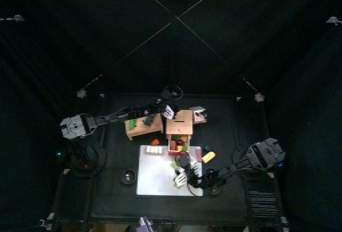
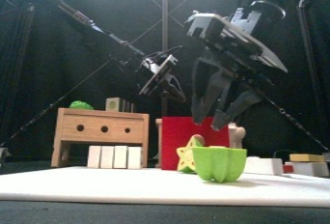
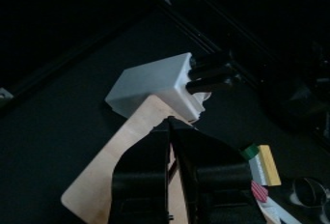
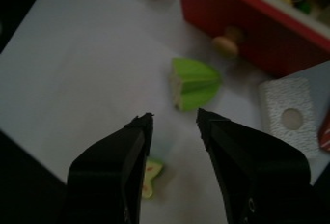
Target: Grab starfruit top
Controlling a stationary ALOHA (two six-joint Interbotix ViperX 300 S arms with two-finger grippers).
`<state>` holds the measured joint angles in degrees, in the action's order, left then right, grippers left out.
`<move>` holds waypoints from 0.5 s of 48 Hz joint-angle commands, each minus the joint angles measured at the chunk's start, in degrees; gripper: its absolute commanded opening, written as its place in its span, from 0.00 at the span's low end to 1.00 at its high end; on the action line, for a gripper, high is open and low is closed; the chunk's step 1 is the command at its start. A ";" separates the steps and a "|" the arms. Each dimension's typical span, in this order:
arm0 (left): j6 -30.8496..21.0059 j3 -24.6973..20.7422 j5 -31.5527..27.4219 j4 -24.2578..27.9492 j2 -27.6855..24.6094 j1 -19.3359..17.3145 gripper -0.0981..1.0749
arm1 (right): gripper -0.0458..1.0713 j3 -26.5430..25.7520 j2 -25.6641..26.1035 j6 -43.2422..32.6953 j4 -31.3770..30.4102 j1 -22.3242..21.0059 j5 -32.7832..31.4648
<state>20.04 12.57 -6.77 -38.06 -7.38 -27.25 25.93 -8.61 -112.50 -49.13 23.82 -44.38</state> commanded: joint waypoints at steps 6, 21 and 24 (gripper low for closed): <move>0.00 3.69 7.82 5.98 7.03 2.55 0.46 | 0.76 -1.05 2.29 -0.44 1.93 0.00 -3.25; -0.18 21.01 20.65 8.70 18.46 8.09 0.46 | 0.86 -3.43 1.41 -0.53 4.13 -0.97 -5.01; -0.18 24.35 22.94 9.23 20.65 8.96 0.46 | 0.90 -4.31 0.62 -0.62 4.31 -1.32 -5.10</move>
<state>19.78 34.10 13.27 -29.44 9.58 -19.34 23.64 -8.70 -112.94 -45.00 23.20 -49.31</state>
